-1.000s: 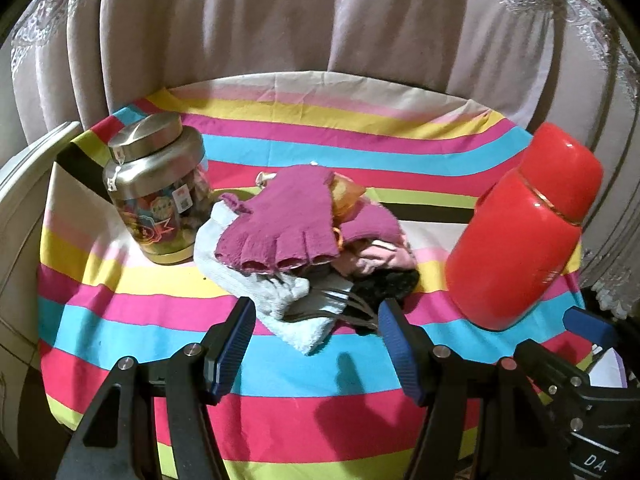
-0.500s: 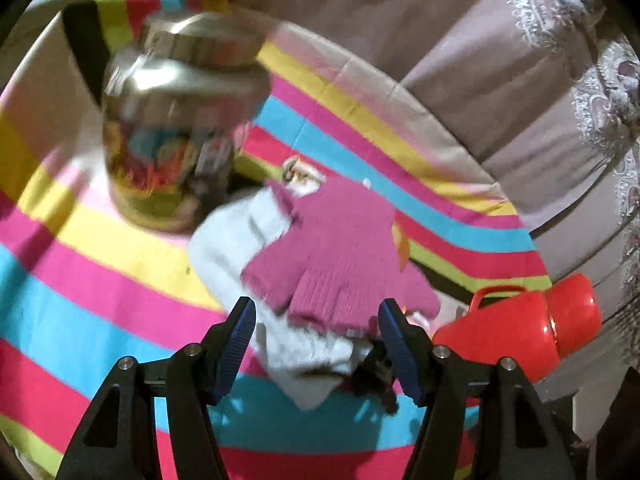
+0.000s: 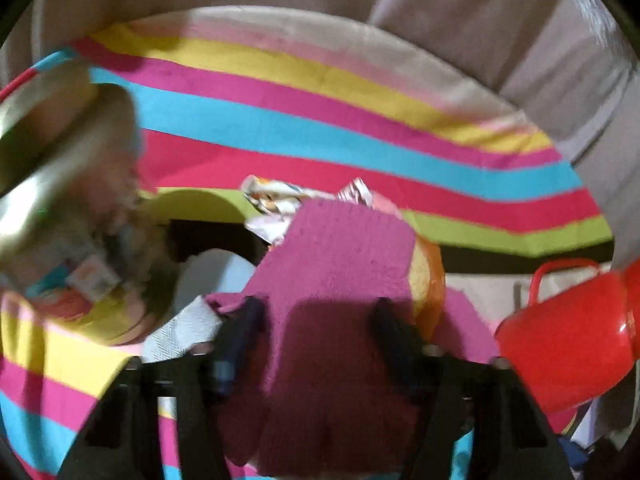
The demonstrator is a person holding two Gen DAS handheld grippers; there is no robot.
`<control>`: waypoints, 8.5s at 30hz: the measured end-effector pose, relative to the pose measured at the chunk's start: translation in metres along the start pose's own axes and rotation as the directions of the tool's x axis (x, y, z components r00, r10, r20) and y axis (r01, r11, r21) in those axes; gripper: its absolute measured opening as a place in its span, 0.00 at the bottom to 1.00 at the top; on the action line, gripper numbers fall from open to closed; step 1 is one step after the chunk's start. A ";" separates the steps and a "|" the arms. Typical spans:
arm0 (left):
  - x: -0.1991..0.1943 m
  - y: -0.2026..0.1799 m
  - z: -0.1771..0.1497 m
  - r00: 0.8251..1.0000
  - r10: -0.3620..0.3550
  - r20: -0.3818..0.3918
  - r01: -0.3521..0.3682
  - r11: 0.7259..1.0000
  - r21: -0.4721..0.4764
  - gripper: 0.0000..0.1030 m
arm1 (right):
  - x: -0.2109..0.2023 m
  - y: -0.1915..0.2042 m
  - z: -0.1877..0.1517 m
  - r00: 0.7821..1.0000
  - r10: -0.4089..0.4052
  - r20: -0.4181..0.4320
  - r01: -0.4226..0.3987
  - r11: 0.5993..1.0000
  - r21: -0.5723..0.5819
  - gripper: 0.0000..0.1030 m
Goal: Organize soft objects
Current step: 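Grasp the pink knitted glove with the left tool, then grasp the orange mesh bag with the right tool while the left holds the glove, then carry the pink glove and orange mesh bag over the white box and open both tools, then move both open tools back over the clothes pile on the bed, then grasp the grey herringbone cloth with the left tool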
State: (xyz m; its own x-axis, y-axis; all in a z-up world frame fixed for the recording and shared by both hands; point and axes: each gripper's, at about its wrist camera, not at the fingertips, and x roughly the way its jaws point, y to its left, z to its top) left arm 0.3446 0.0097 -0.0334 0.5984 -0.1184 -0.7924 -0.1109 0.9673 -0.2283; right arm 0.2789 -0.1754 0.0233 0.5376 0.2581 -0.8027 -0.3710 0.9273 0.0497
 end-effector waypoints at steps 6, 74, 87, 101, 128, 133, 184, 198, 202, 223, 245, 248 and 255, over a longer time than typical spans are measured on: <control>-0.022 -0.009 -0.013 0.999 -0.017 0.044 0.014 0.998 0.058 0.10 | 0.002 -0.006 0.006 1.000 0.007 -0.002 -0.007 0.999 0.034 0.70; -0.078 0.077 -0.158 0.977 -0.134 -0.164 0.106 0.980 -0.171 0.42 | 0.114 0.076 -0.005 0.806 0.567 -0.167 -0.500 0.805 0.318 0.41; -0.114 0.104 -0.166 0.994 -0.094 -0.049 0.076 0.952 -0.295 0.11 | 0.083 0.047 -0.020 0.794 0.602 -0.083 -0.543 0.765 0.347 0.24; -0.147 0.104 -0.164 0.990 -0.083 0.110 0.116 0.933 -0.340 0.10 | 0.021 0.014 -0.035 0.836 0.549 0.008 -0.523 0.793 0.312 0.19; -0.207 -0.015 -0.149 0.944 -0.279 0.175 0.301 0.947 -0.113 0.10 | -0.097 -0.092 -0.095 0.955 0.266 0.133 -0.296 0.891 0.344 0.18; -0.199 -0.077 -0.157 0.925 -0.370 0.089 0.372 0.928 -0.012 0.10 | -0.123 -0.123 -0.118 0.981 0.157 0.112 -0.188 0.914 0.360 0.18; -0.180 -0.134 -0.172 0.957 -0.286 -0.040 0.289 0.942 0.168 0.48 | -0.229 -0.251 -0.199 0.981 -0.177 0.076 0.116 0.856 0.504 0.57; -0.173 0.034 -0.139 0.991 -0.131 -0.018 0.121 0.958 -0.260 0.48 | -0.158 -0.172 -0.144 1.000 -0.017 0.023 0.009 0.943 0.333 0.58; -0.144 0.068 -0.127 0.987 -0.152 -0.045 0.118 0.894 -0.432 0.48 | -0.144 -0.144 -0.118 1.000 0.008 0.025 -0.015 0.965 0.260 0.58; -0.052 0.102 -0.109 0.989 -0.138 -0.059 0.074 0.792 -0.607 0.37 | -0.032 -0.048 -0.038 0.995 0.081 -0.058 -0.073 0.990 0.124 0.67; -0.084 0.059 -0.120 0.994 -0.081 0.074 0.103 0.912 -0.396 0.12 | 0.092 -0.008 0.012 0.997 0.048 -0.057 -0.035 0.975 0.218 0.74; -0.087 0.056 -0.121 0.994 -0.066 0.092 0.096 0.921 -0.377 0.12 | 0.101 -0.012 0.009 0.996 0.058 -0.066 -0.041 0.971 0.236 0.73; -0.091 0.041 -0.121 0.992 -0.043 0.117 0.078 0.945 -0.318 0.12 | 0.107 -0.005 -0.002 0.996 0.073 -0.043 -0.066 0.985 0.158 0.32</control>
State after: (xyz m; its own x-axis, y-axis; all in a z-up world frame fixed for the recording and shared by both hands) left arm 0.1901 0.0330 -0.0393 0.6915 -0.1326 -0.7101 -0.3099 0.8335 -0.4574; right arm 0.3367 -0.1530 -0.0634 0.4758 0.3136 -0.8217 -0.2812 0.9395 0.1957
